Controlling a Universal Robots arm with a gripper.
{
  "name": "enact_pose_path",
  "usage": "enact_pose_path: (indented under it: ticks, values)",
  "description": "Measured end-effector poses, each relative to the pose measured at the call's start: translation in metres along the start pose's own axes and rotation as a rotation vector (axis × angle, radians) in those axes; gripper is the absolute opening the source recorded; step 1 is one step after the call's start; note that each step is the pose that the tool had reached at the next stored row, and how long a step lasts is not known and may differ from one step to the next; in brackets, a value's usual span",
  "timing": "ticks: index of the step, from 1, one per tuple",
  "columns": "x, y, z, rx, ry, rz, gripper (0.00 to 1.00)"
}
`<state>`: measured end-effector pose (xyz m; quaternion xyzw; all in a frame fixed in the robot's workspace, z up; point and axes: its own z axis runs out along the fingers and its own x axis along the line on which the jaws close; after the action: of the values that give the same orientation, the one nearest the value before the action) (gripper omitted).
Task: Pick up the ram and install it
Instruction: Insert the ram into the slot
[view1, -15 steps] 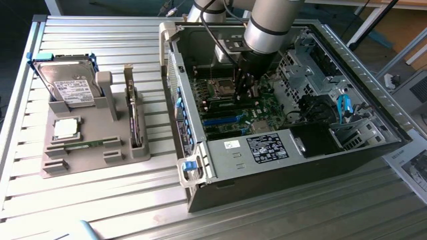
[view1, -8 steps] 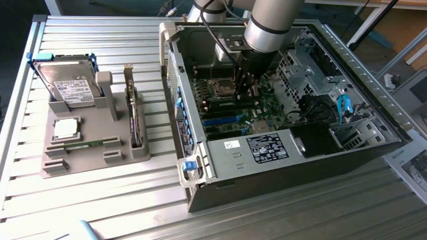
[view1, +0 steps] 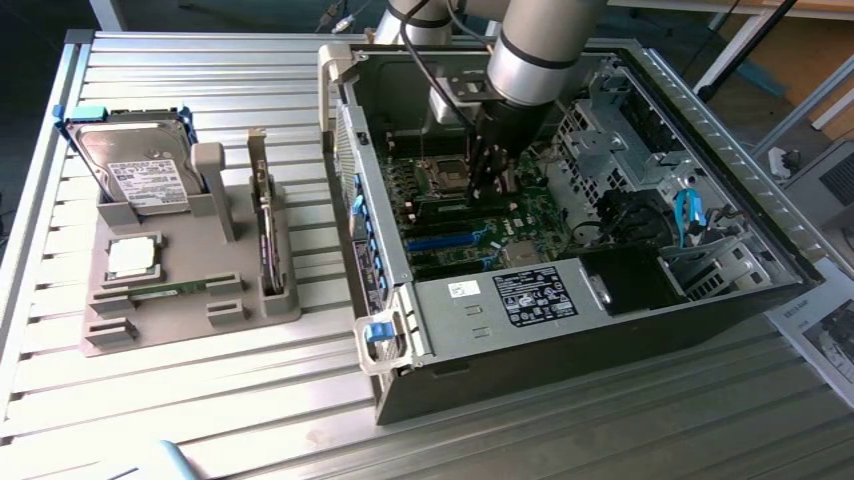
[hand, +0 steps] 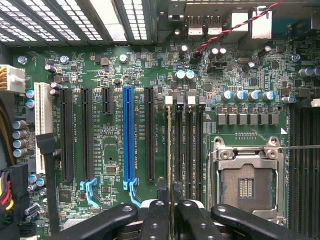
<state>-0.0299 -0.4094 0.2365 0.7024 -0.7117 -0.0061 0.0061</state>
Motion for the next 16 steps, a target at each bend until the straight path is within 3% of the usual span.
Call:
enact_pose_path:
  ticks: [16]
  values:
    - [0.0000,-0.0002,0.0023,0.0001,-0.0006,0.000,0.13]
